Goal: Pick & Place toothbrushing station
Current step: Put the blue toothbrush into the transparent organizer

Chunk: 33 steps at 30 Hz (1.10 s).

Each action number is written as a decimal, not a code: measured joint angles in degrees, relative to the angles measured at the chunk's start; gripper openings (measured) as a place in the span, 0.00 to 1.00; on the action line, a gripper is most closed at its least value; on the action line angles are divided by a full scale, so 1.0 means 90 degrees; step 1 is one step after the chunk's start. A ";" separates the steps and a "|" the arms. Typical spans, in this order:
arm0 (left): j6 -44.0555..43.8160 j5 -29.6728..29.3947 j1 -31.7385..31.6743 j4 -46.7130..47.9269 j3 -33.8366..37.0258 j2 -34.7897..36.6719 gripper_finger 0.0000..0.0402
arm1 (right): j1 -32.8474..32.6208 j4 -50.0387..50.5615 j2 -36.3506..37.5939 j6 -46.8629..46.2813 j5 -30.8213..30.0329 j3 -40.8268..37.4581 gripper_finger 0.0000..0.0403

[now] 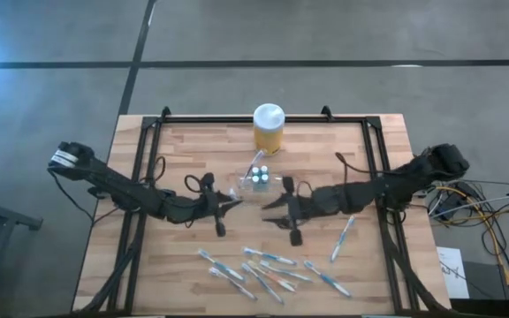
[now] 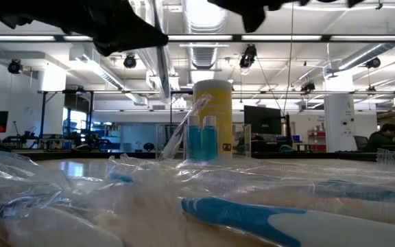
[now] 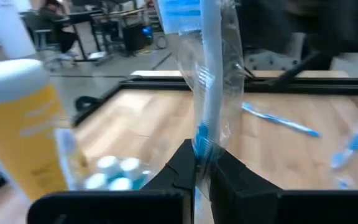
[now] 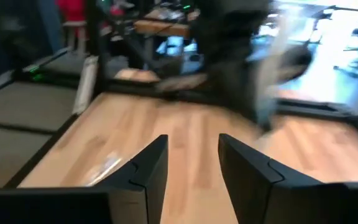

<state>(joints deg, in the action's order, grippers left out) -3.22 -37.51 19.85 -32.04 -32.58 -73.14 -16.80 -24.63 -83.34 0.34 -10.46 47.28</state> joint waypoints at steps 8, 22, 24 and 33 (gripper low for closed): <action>-0.0164 0.0535 -0.1246 0.1247 -0.0285 0.0545 0.05 | -0.0613 -0.0969 0.0470 -0.0283 -0.0027 -0.1517 0.28; -0.0836 0.2147 -0.2786 0.1731 -0.0848 -0.0442 0.05 | -0.0538 -0.2345 0.0688 -0.0370 -0.0059 -0.2751 0.19; -0.0757 0.2110 -0.2829 0.1770 -0.1046 -0.0717 0.05 | -0.0543 -0.2341 0.0756 -0.0349 -0.0071 -0.2768 0.18; -0.0939 0.2005 -0.2970 0.2486 -0.1465 -0.1462 0.05 | -0.0548 -0.2341 0.0792 -0.0355 -0.0078 -0.2785 0.20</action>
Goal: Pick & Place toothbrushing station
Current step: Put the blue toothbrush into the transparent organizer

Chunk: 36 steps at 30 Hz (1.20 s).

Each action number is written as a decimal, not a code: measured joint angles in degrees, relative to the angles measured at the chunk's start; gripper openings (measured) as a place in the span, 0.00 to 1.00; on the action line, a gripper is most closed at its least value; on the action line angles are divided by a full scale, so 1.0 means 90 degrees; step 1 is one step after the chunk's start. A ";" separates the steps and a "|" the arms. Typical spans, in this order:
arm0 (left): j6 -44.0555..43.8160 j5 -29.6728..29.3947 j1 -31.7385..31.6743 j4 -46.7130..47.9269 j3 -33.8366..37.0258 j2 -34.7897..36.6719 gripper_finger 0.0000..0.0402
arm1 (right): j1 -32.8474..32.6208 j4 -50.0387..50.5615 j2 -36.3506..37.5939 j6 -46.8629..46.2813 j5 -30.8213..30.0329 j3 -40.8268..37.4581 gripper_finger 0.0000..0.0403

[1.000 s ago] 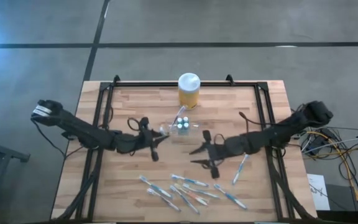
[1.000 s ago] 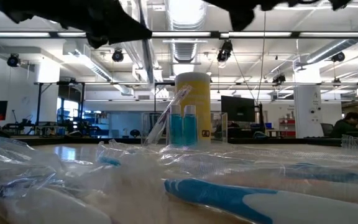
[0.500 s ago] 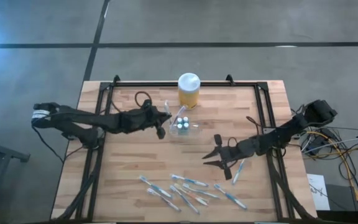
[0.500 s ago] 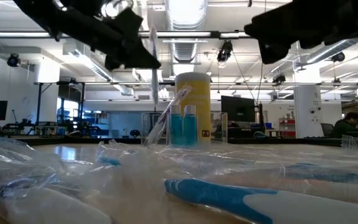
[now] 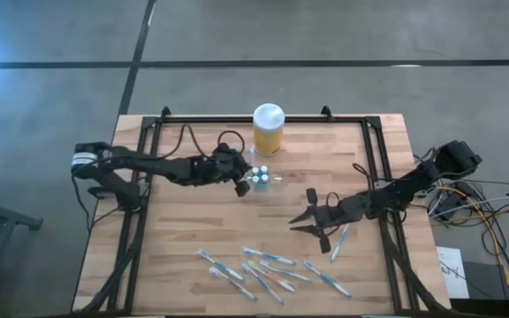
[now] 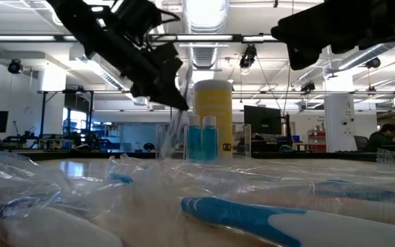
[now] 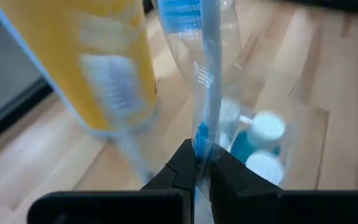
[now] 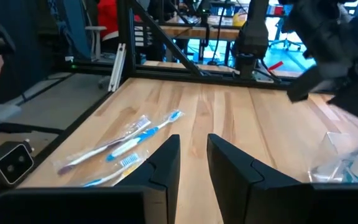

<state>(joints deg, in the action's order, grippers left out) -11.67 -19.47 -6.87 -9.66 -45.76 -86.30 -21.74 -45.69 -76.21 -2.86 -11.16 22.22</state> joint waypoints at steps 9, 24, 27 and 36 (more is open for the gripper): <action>-0.0406 -0.0449 -0.0017 0.0086 0.0010 -0.0323 0.05 | 0.0000 0.0032 -0.0004 -0.0021 -0.0007 0.0000 0.18; -0.1374 -0.0579 -0.0015 0.0014 0.0119 -0.0342 0.06 | 0.0000 0.0034 -0.0004 -0.0021 -0.0015 0.0000 0.17; -0.1421 -0.0524 0.0035 -0.0001 0.0119 -0.0301 0.06 | 0.0000 0.0034 -0.0004 -0.0021 -0.0012 0.0000 0.17; -0.1661 -0.0525 0.0073 0.0035 0.0119 -0.0275 0.06 | 0.0000 0.0032 -0.0004 -0.0019 -0.0012 0.0000 0.19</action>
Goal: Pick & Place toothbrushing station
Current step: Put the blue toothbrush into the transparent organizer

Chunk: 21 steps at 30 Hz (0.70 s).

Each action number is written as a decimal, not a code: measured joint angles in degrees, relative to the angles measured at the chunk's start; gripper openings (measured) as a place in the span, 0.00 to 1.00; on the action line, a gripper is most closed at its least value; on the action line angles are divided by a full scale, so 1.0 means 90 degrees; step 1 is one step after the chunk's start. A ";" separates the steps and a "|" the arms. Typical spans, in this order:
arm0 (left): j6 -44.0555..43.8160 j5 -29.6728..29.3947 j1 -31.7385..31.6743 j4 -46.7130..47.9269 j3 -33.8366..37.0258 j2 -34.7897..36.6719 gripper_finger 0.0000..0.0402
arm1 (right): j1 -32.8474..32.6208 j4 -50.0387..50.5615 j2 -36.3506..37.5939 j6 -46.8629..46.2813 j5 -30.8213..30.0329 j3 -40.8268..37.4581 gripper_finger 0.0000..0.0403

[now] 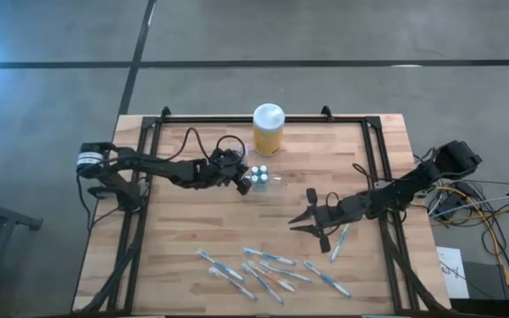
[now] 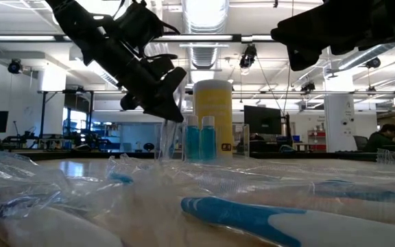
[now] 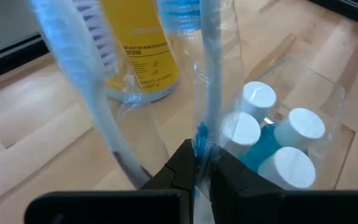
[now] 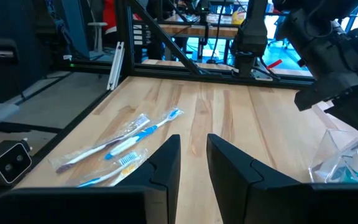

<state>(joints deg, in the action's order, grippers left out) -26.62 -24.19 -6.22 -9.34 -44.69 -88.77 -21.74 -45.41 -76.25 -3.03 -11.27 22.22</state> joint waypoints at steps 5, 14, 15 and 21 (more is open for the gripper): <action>-0.0057 -0.0088 0.0001 0.0005 0.0000 0.0000 0.11 | 0.0000 0.0000 -0.0002 -0.0002 0.0002 0.0000 0.17; -0.0284 0.0258 0.0015 0.0066 0.0002 0.0075 0.37 | 0.0000 0.0007 -0.0002 -0.0085 0.0015 0.0000 0.18; -0.0339 0.0260 0.0015 0.0104 0.0002 0.0103 0.40 | 0.0000 0.0010 -0.0002 -0.0087 0.0015 0.0000 0.19; -0.0414 0.0258 0.0074 0.0212 0.0005 0.0357 0.53 | 0.0002 0.0010 -0.0005 -0.0095 0.0015 0.0000 0.21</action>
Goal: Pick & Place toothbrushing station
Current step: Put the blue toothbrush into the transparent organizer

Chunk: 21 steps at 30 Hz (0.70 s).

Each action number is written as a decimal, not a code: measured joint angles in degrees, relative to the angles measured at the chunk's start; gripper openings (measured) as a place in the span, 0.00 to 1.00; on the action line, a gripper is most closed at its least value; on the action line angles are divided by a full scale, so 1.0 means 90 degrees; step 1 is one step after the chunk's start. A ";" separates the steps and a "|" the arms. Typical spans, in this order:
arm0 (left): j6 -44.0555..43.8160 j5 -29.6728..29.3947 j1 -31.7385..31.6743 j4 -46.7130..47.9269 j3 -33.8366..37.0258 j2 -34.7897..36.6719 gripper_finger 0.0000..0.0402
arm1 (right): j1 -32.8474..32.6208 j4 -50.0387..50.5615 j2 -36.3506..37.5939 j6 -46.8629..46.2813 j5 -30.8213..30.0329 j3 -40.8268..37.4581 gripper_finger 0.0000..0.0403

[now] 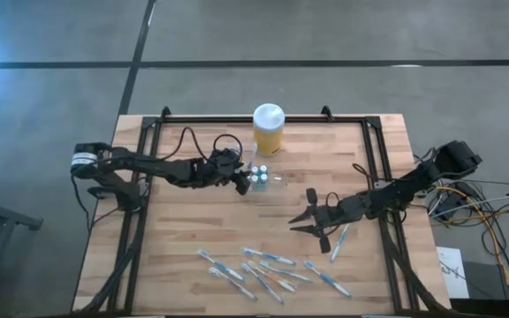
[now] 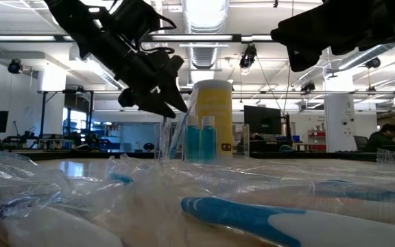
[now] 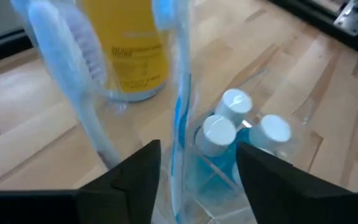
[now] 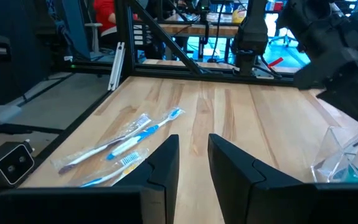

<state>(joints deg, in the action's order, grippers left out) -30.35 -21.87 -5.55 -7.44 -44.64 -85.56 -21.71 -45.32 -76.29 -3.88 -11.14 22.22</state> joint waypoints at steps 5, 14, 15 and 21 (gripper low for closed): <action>0.0078 -0.0020 0.0135 0.0121 0.0000 0.0247 0.55 | 0.0000 0.0010 0.0000 -0.0007 0.0000 0.0000 0.21; 0.0250 -0.0124 0.0300 0.0322 0.0000 0.0682 0.55 | 0.0000 0.0211 0.0000 -0.0030 0.0007 -0.0003 0.18; 0.0251 -0.0127 0.0316 0.0405 0.0000 0.0740 0.55 | 0.0000 0.0230 -0.0003 -0.0036 0.0010 -0.0005 0.18; 0.0511 -0.0131 0.0577 0.0670 0.0000 0.1171 0.55 | 0.0000 0.0182 -0.0005 0.0054 0.0007 -0.0005 0.17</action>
<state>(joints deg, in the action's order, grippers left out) -25.75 -23.05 -0.36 -1.41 -44.64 -75.02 -21.71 -43.68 -76.34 -3.39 -11.07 22.17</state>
